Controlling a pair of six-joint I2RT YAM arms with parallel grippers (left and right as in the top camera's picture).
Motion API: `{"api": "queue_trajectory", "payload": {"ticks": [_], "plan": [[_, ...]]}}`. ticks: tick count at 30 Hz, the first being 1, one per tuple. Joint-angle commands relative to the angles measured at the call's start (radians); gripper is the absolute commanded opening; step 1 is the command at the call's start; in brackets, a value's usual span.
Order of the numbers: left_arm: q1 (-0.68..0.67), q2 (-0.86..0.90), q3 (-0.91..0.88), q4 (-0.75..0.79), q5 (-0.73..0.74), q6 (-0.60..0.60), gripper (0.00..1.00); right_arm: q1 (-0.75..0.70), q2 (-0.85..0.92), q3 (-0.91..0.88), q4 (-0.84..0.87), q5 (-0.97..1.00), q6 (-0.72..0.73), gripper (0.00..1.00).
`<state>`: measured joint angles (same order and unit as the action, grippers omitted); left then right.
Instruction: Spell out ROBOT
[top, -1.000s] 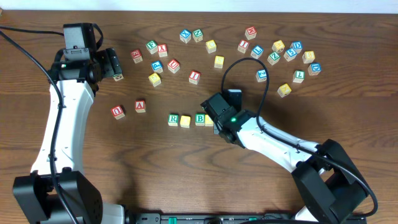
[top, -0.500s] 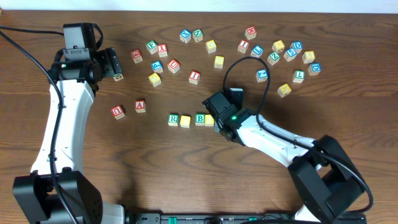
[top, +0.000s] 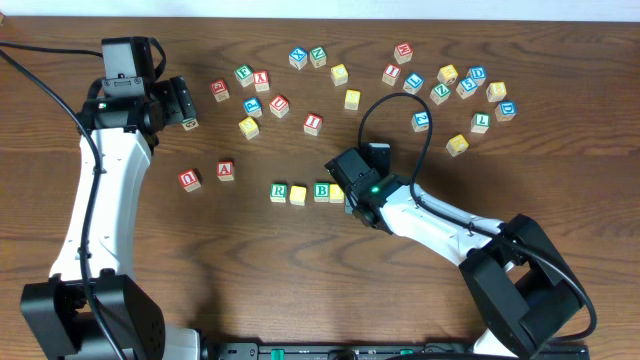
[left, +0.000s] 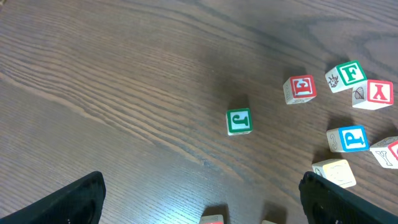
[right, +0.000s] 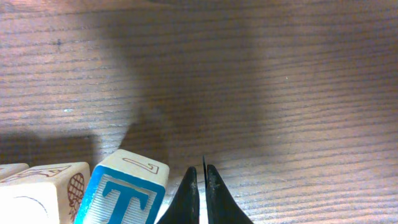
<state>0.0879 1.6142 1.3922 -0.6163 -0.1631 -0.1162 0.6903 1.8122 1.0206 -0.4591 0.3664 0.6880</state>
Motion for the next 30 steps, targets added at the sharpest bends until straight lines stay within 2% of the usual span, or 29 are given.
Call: {"api": "queue_trajectory", "payload": {"ticks": [1,30], "plan": [[0.001,0.006,0.016,0.004,-0.005,-0.009,0.98,-0.002,0.007,-0.007,0.009,0.013,-0.012,0.01],[0.001,0.006,0.016,0.004,-0.005,-0.009,0.98,-0.003,0.007,-0.007,0.064,0.015,-0.062,0.01]]}}
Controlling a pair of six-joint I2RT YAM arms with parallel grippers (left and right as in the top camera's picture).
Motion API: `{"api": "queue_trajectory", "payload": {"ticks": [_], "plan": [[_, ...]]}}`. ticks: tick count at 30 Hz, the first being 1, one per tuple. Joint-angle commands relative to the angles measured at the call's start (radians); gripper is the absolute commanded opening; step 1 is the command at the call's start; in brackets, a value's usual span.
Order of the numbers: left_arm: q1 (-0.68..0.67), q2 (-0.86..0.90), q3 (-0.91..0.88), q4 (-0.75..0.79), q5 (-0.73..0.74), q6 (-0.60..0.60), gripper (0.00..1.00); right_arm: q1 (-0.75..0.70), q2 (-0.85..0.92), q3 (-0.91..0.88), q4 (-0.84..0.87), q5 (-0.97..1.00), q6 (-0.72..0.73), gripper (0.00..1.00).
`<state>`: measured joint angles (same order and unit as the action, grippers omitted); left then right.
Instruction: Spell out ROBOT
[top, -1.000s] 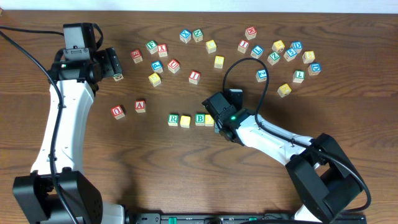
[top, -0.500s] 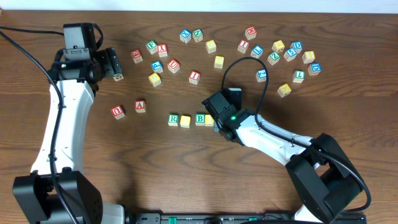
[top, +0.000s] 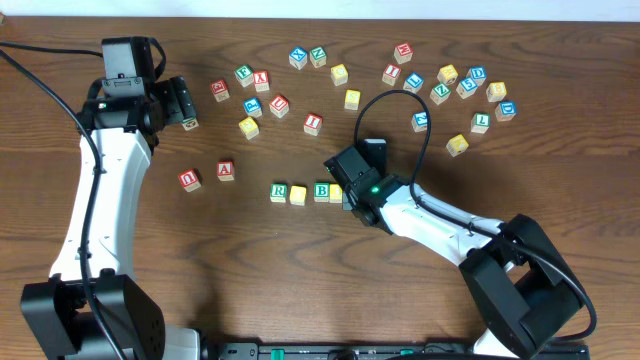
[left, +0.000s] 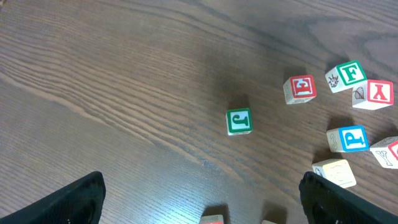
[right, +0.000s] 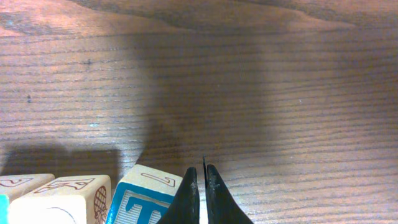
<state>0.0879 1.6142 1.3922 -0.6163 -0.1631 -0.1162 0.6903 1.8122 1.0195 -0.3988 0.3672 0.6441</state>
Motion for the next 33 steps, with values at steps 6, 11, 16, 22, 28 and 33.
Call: {"api": "queue_trajectory", "payload": {"ticks": [6,11,16,22,28,33], "plan": [[0.001,0.006,0.016,0.005,-0.005,-0.009,0.98,-0.002,0.007,-0.006,0.019,-0.015,-0.048,0.01],[0.001,0.006,0.016,0.005,-0.005,-0.009,0.98,-0.002,0.007,-0.006,0.029,-0.048,-0.066,0.01],[0.001,0.006,0.016,0.005,-0.005,-0.009,0.98,-0.002,0.007,-0.006,0.028,-0.048,-0.066,0.01],[0.001,0.006,0.016,0.005,-0.005,-0.009,0.98,-0.002,0.007,-0.006,0.027,-0.048,-0.066,0.01],[0.001,0.006,0.016,0.005,-0.005,-0.009,0.98,-0.002,0.007,-0.006,0.029,-0.057,-0.066,0.01],[0.001,0.006,0.016,0.005,-0.005,-0.009,0.98,-0.002,0.007,-0.006,0.029,-0.06,-0.066,0.01]]}}
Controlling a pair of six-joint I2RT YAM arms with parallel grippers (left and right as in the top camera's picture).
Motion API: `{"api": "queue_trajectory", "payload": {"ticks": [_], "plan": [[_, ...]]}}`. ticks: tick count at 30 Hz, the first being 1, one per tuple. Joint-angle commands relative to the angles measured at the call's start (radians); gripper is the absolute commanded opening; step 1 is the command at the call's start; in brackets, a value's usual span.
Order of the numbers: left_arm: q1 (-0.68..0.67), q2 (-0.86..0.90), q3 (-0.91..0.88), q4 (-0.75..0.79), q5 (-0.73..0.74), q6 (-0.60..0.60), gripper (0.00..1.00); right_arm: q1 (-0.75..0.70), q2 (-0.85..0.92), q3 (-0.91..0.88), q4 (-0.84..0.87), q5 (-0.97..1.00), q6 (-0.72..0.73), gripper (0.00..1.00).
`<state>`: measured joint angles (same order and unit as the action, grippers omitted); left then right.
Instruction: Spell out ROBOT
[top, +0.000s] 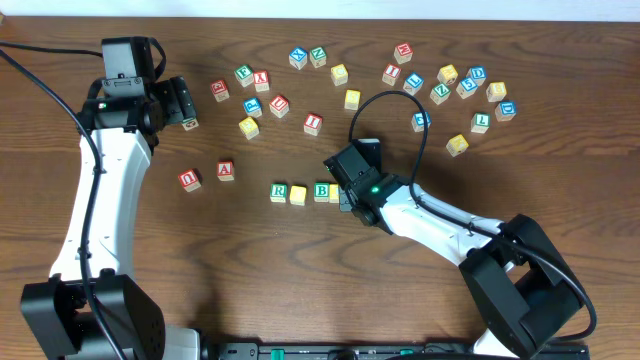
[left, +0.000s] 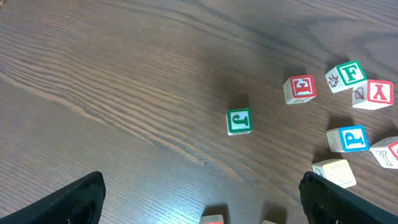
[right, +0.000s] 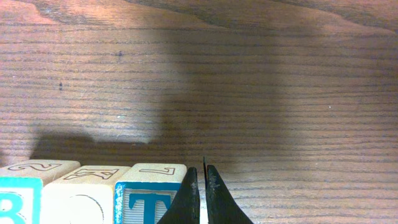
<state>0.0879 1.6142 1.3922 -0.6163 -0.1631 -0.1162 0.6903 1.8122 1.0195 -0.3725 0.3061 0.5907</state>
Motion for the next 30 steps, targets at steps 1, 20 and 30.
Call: {"api": "queue_trajectory", "payload": {"ticks": [1,20,30], "plan": [[0.001,0.006,0.016,0.005,-0.005,-0.009,0.98,-0.002,0.007,-0.006,0.003,0.001,-0.012,0.01],[0.001,0.006,0.016,0.004,-0.004,-0.009,0.98,-0.002,0.007,-0.006,0.019,-0.029,-0.024,0.01],[0.001,0.006,0.016,0.005,-0.005,-0.009,0.98,-0.002,0.007,-0.006,0.023,-0.037,-0.024,0.01]]}}
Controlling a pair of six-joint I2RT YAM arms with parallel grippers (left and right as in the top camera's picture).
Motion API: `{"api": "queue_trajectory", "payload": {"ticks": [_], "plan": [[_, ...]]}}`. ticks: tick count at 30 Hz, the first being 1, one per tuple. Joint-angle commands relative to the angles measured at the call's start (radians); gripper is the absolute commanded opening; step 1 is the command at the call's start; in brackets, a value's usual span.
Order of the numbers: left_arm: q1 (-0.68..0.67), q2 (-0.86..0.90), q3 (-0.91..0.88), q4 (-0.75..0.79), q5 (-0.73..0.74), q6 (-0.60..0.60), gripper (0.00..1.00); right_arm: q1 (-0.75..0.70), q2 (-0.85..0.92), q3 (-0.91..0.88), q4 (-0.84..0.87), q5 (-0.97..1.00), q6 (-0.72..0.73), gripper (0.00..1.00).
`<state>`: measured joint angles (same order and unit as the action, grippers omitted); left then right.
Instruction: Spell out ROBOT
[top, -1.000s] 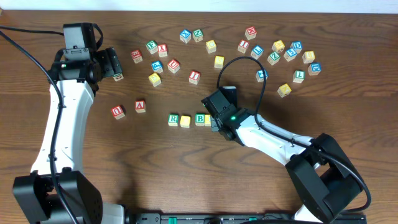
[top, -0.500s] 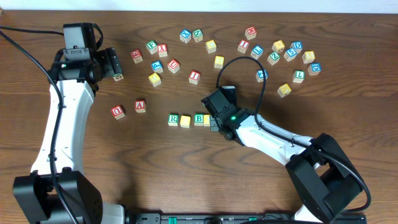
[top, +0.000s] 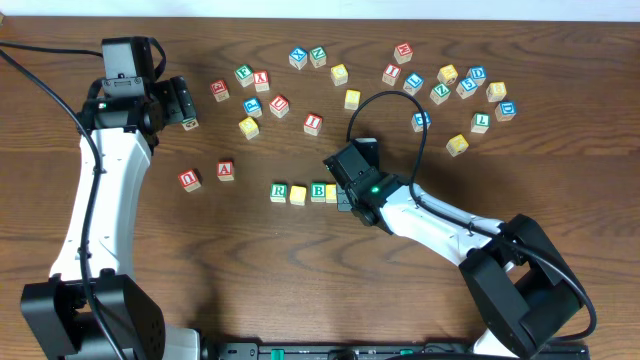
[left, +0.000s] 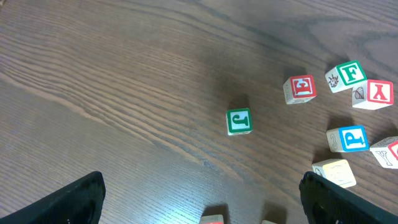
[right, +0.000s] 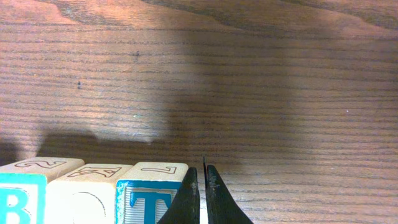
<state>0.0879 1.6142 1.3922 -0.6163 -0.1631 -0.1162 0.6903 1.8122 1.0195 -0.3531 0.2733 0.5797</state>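
Observation:
A row of letter blocks lies mid-table: green R (top: 279, 192), a yellow block (top: 298, 194), green B (top: 319, 191), then a pale block partly under my right arm. The right wrist view shows B (right: 18, 200), a pale O block (right: 81, 196) and a blue T block (right: 149, 196) side by side. My right gripper (right: 203, 180) is shut and empty, its fingers against the T block's right face. Far to the left, my left gripper (left: 202, 199) hangs open above the table, short of a green J block (left: 239, 121).
Several loose letter blocks are scattered across the back of the table, among them a red I (top: 313, 123), and a yellow block (top: 457, 145) on the right. Red U (top: 189, 179) and A (top: 226, 170) blocks sit left of the row.
My shut right gripper and the B, O and T blocks beside it sit slightly further left, nearer the yellow block. The left arm has not moved.
The T block first lay skewed beside my shut right fingers, a little off the O block. A second later it was still turned. Then it stood square in line with O and B, and now that group sits closer to the R and yellow blocks.

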Motion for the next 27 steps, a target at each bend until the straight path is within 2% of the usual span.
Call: {"api": "queue_trajectory", "payload": {"ticks": [1,27], "plan": [[0.001,0.006,0.016,0.005,-0.005,-0.009,0.98,-0.002,0.007,-0.006,0.003,-0.007,-0.014,0.01],[0.001,0.006,0.016,0.005,-0.004,-0.009,0.98,-0.002,0.007,-0.006,0.024,-0.049,-0.039,0.01]]}}
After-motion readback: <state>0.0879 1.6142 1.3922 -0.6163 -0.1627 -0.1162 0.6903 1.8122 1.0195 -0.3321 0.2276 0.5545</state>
